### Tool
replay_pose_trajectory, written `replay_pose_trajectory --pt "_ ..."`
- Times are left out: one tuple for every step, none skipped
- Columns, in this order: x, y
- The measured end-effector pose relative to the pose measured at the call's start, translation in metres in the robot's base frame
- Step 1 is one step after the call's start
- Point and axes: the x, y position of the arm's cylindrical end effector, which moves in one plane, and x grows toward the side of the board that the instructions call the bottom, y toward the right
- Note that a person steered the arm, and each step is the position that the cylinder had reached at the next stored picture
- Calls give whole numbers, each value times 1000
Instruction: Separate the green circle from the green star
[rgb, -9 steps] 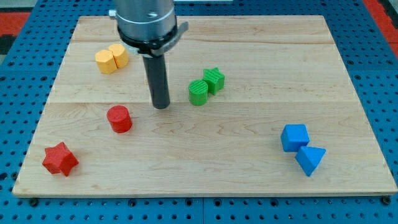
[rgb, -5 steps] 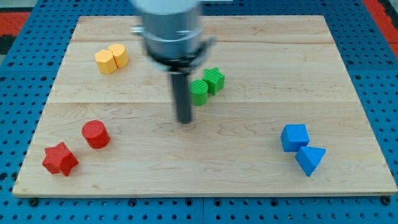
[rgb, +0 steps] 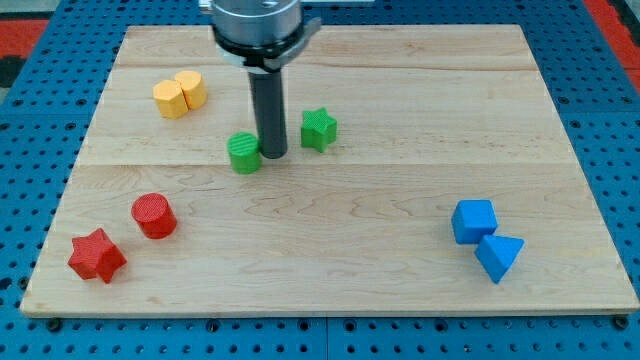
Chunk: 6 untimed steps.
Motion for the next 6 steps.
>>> replay_pose_trajectory --pt "25 -31" --pt "1 -24" --pt "-20 -40" --pt "-35 -36" --pt "16 -37" --pt "5 -30"
